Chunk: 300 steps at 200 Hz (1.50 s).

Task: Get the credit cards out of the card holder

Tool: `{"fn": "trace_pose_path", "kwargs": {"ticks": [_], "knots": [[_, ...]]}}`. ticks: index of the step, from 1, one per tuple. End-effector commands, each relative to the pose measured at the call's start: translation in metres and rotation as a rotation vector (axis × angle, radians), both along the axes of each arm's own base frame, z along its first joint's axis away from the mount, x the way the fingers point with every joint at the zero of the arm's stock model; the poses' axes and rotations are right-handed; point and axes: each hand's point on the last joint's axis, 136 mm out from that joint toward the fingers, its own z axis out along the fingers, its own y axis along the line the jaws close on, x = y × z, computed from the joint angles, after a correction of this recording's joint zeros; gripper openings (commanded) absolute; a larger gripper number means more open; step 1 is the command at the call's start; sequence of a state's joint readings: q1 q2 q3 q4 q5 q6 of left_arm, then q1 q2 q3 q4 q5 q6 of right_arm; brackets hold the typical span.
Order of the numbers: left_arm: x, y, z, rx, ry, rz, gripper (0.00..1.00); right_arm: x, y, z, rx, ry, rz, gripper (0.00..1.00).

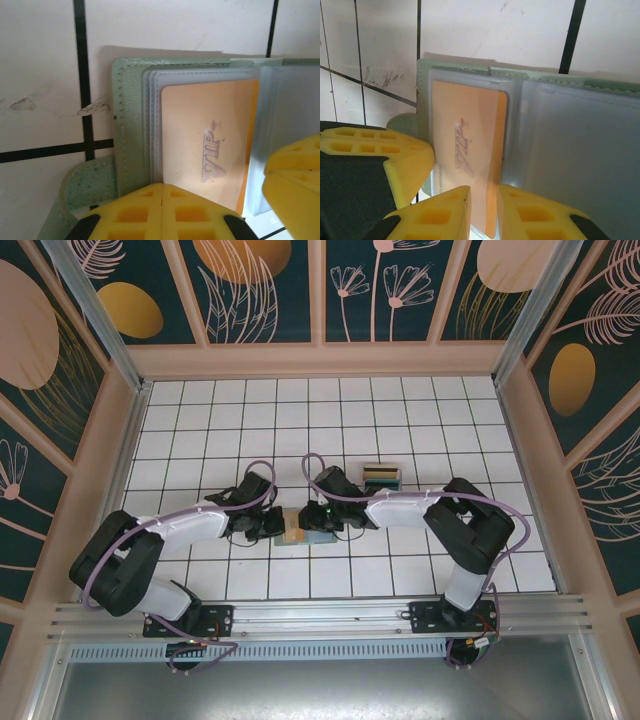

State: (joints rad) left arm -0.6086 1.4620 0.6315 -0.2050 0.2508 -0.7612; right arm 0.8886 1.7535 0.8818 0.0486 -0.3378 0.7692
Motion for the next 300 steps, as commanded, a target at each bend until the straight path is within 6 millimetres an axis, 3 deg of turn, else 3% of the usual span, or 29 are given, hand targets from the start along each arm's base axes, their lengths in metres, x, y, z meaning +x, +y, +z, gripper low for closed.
{"fn": "trace_pose_path", "kwargs": {"ticks": [1, 51, 184, 213, 226, 300], "knots": [[-0.01, 0.003, -0.014, 0.007, 0.053, -0.004, 0.06, 0.005, 0.001, 0.001, 0.009, 0.022, -0.021, 0.21], [-0.01, 0.003, -0.013, 0.005, 0.05, 0.001, 0.05, 0.001, -0.01, -0.007, -0.014, 0.051, -0.048, 0.22], [-0.011, 0.003, -0.013, 0.001, 0.052, 0.002, 0.04, -0.002, -0.008, -0.015, 0.001, 0.087, -0.037, 0.17], [-0.01, 0.002, -0.012, -0.002, 0.05, 0.001, 0.04, -0.003, -0.005, -0.014, 0.019, 0.093, -0.028, 0.0], [-0.01, 0.002, -0.011, -0.004, 0.049, 0.001, 0.04, -0.002, -0.005, -0.013, 0.021, 0.088, -0.03, 0.0], [-0.01, 0.004, -0.012, 0.005, 0.048, 0.0, 0.03, -0.001, -0.03, -0.011, 0.015, 0.085, -0.079, 0.0]]}}
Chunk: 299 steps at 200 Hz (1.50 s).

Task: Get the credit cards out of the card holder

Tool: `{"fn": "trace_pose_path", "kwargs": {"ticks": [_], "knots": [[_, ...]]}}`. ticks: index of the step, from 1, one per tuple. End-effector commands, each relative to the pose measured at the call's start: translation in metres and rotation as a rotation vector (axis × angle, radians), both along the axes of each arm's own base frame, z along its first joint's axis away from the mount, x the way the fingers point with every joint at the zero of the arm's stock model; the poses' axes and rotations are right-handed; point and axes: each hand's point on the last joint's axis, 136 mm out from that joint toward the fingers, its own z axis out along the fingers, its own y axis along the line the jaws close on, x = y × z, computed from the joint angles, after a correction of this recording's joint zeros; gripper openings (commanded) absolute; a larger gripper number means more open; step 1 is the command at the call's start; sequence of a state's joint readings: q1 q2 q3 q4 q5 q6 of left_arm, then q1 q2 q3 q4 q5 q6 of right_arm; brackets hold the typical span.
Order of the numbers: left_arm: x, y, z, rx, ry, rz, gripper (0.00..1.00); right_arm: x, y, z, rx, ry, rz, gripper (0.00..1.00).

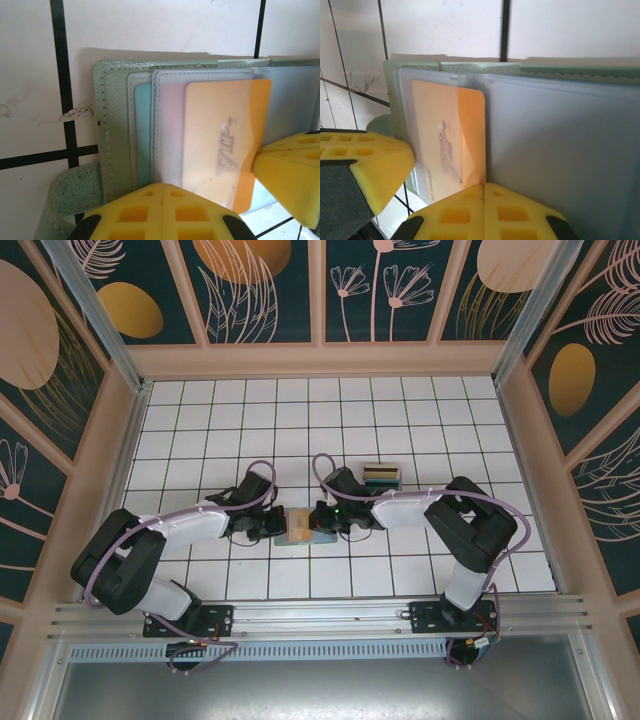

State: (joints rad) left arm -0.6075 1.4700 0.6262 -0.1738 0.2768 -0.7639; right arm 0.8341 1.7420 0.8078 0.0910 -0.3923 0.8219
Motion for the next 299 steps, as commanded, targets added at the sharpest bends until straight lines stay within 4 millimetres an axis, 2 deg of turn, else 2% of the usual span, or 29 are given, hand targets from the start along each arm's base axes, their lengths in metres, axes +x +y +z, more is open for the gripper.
{"fn": "trace_pose_path", "kwargs": {"ticks": [1, 30, 42, 50, 73, 92, 120, 190, 225, 262, 278, 292, 299], "knots": [[-0.011, 0.009, -0.012, 0.035, 0.047, 0.007, 0.03, -0.002, -0.009, 0.002, -0.002, 0.004, -0.018, 0.0], [-0.011, 0.009, -0.013, 0.036, 0.05, 0.006, 0.03, -0.001, -0.007, 0.002, 0.014, 0.0, -0.017, 0.0], [-0.011, 0.009, -0.013, 0.036, 0.052, 0.007, 0.03, 0.0, -0.004, 0.003, 0.029, 0.001, -0.015, 0.12], [-0.012, 0.009, -0.013, 0.035, 0.052, 0.005, 0.03, 0.0, -0.001, 0.003, 0.038, 0.002, -0.011, 0.17], [-0.011, 0.009, -0.012, 0.033, 0.049, 0.005, 0.03, 0.003, 0.005, 0.0, 0.044, 0.009, -0.004, 0.18], [-0.011, 0.008, -0.012, 0.033, 0.048, 0.005, 0.03, 0.003, 0.005, -0.004, 0.036, 0.015, -0.005, 0.17], [-0.011, 0.009, -0.012, 0.036, 0.047, 0.008, 0.02, 0.003, -0.001, -0.006, 0.019, 0.017, -0.013, 0.0], [-0.01, 0.01, -0.012, 0.044, 0.046, 0.003, 0.02, 0.003, -0.042, 0.003, -0.01, -0.017, -0.045, 0.0], [-0.009, 0.008, -0.008, 0.033, 0.036, 0.001, 0.02, 0.008, -0.059, 0.024, -0.017, -0.084, -0.022, 0.0], [0.001, 0.001, 0.007, 0.008, -0.001, 0.001, 0.05, 0.026, -0.076, 0.064, -0.058, -0.208, 0.01, 0.0], [0.008, -0.002, 0.018, -0.008, -0.033, 0.002, 0.11, 0.037, -0.086, 0.084, -0.131, -0.29, 0.04, 0.0], [0.015, -0.005, 0.03, -0.024, -0.073, 0.008, 0.26, 0.05, -0.096, 0.102, -0.23, -0.373, 0.071, 0.0], [0.019, -0.006, 0.036, -0.032, -0.094, 0.01, 0.3, 0.056, -0.102, 0.111, -0.281, -0.414, 0.082, 0.0]]}}
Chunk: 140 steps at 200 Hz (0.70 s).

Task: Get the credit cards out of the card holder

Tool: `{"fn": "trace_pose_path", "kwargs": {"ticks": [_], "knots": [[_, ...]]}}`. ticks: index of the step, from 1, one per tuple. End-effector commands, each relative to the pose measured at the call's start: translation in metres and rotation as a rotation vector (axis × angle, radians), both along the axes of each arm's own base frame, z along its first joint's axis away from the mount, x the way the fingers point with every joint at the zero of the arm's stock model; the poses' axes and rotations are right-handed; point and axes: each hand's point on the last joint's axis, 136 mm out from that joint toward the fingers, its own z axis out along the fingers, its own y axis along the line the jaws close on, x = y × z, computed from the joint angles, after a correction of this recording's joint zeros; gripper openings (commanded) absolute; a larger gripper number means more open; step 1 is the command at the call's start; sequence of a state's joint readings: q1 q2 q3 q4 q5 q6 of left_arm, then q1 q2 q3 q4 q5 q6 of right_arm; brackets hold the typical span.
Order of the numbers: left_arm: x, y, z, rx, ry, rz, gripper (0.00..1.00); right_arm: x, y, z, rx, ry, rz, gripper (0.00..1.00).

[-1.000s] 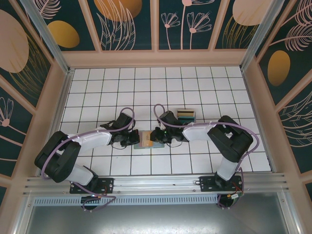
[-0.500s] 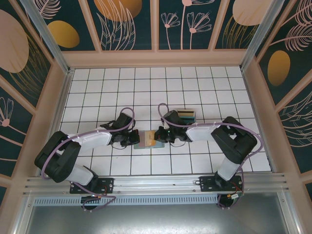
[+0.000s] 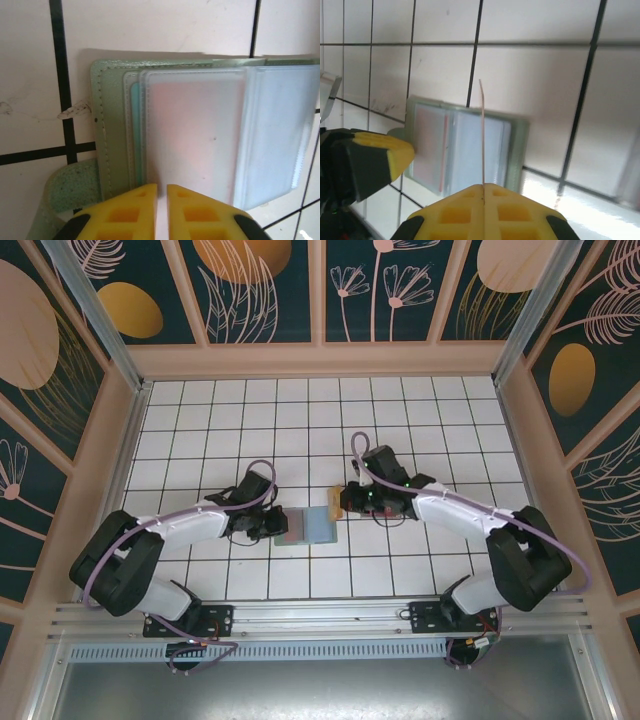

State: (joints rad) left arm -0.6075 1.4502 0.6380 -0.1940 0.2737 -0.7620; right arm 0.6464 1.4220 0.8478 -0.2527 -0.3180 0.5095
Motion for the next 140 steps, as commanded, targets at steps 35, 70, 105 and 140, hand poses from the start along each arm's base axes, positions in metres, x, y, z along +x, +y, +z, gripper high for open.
{"fn": "trace_pose_path", "kwargs": {"ticks": [35, 70, 105, 140], "knots": [[0.032, -0.01, 0.056, -0.06, -0.18, 0.022, 0.65, 0.043, -0.049, 0.07, -0.44, -0.344, 0.144, 0.0], [0.042, -0.007, 0.077, -0.076, -0.276, 0.055, 0.98, 0.056, -0.067, 0.089, -0.681, -0.51, 0.308, 0.0], [0.047, -0.001, 0.094, -0.085, -0.351, 0.081, 0.99, 0.056, -0.076, 0.089, -0.921, -0.671, 0.506, 0.0], [0.048, 0.003, 0.093, -0.07, -0.364, 0.093, 0.98, 0.052, -0.09, 0.066, -1.116, -0.692, 0.666, 0.0]]}}
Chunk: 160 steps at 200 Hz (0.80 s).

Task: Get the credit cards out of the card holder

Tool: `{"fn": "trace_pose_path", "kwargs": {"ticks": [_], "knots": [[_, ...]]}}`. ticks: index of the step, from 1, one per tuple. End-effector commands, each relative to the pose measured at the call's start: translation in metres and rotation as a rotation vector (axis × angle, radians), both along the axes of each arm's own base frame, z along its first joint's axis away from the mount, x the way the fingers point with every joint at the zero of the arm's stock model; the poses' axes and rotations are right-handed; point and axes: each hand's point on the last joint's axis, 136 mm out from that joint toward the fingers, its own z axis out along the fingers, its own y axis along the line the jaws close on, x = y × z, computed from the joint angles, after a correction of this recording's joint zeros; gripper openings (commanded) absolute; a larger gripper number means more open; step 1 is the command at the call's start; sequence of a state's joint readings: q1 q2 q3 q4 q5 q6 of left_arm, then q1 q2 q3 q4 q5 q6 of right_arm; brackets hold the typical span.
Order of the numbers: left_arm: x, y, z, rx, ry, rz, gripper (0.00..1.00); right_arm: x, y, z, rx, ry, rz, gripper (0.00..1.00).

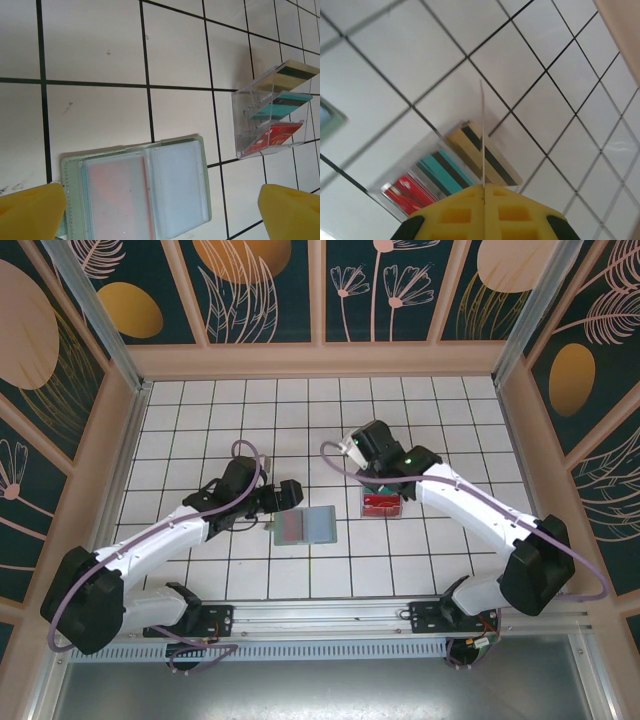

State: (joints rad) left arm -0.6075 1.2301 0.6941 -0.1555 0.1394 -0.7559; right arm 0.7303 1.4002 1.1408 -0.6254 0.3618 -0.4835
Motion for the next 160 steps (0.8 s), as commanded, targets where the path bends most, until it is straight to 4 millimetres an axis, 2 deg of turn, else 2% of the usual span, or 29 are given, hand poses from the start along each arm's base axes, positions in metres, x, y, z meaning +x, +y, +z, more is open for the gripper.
{"fn": "trace_pose_path", "kwargs": {"ticks": [1, 32, 76, 160], "knots": [[0.005, 0.006, 0.002, 0.017, -0.04, 0.024, 0.98, 0.002, -0.023, -0.005, -0.239, -0.065, 0.091, 0.0], [0.004, 0.009, 0.0, 0.021, -0.053, 0.032, 0.99, -0.001, -0.033, -0.02, -0.323, -0.062, 0.123, 0.0], [0.004, 0.01, -0.004, 0.026, -0.045, 0.032, 0.98, -0.001, -0.034, -0.041, -0.37, -0.051, 0.178, 0.0], [0.0, 0.011, -0.009, 0.025, -0.029, 0.034, 0.99, 0.003, -0.035, -0.062, -0.411, -0.046, 0.226, 0.0]]}}
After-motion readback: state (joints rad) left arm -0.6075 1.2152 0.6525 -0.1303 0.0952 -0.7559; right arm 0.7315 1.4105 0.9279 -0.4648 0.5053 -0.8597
